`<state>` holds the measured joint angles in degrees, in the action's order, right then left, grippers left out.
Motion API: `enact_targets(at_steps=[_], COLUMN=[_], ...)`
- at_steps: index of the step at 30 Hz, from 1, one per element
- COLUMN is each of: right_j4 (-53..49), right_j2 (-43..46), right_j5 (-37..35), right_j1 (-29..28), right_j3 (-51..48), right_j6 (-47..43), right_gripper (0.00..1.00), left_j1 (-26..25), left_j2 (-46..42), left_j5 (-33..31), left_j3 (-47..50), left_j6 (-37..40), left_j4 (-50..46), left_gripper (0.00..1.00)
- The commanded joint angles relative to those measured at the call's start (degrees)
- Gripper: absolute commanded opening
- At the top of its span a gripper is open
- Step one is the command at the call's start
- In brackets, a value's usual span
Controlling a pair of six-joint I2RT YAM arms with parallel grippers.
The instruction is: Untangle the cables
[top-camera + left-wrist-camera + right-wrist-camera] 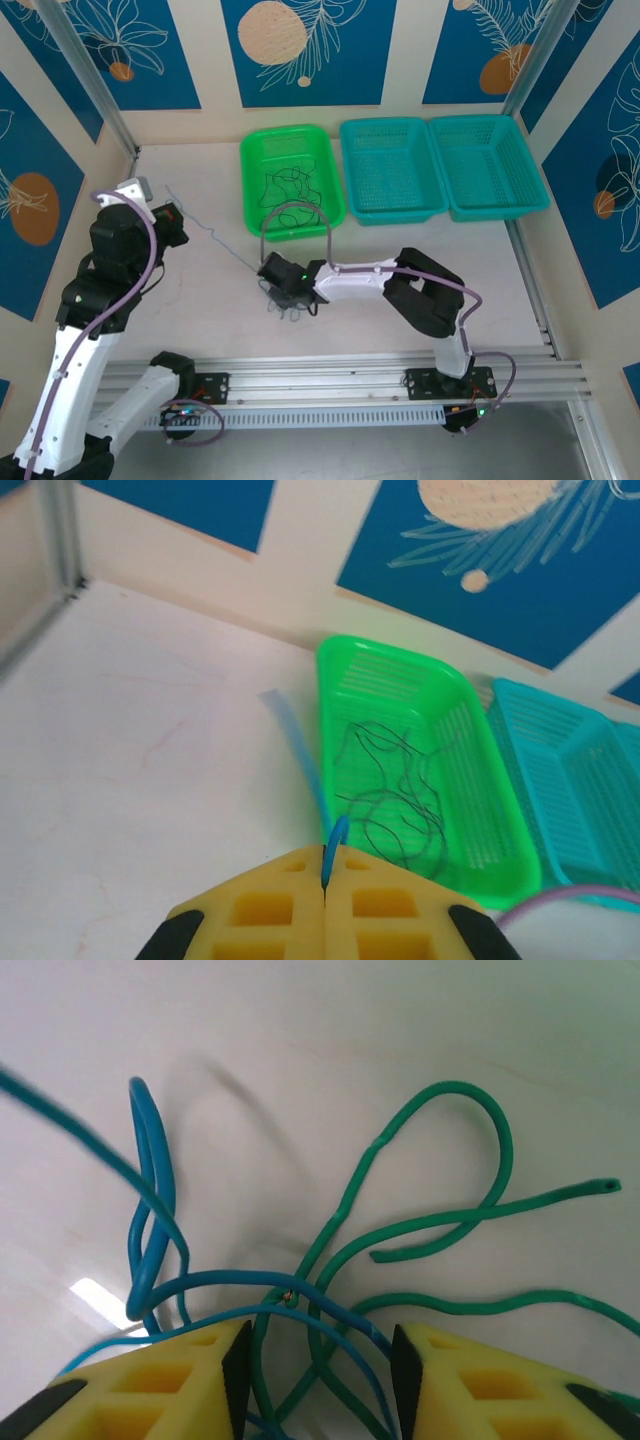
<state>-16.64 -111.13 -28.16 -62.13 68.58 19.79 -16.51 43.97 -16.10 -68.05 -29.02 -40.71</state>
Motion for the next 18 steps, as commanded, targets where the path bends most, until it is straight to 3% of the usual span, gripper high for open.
enact_targets(at_steps=[1, 7, 9, 18], right_j4=[-5.88, -4.61, -1.83, -3.1], right_j2=[4.38, 16.29, 20.66, 30.1], right_j5=[-1.25, -2.38, 3.25, 6.46], right_j1=[2.31, 8.98, 13.43, 27.21], right_j3=[-8.2, -24.95, -28.71, -33.72], right_j6=[3.96, 10.08, 12.59, 23.45], right_gripper=[0.41, 0.47, 0.5, 0.49], left_j1=[0.24, 0.78, 0.98, 1.94], left_j2=[-0.29, 0.11, 0.37, -0.89], left_j5=[-9.26, -10.74, -10.77, -15.37], left_j3=[-3.48, -4.68, -4.7, -8.14], left_j6=[3.18, 4.36, 4.23, 5.96], left_j4=[-1.79, -1.72, -1.65, -4.16], left_gripper=[0.0, 0.0, 0.0, 0.0])
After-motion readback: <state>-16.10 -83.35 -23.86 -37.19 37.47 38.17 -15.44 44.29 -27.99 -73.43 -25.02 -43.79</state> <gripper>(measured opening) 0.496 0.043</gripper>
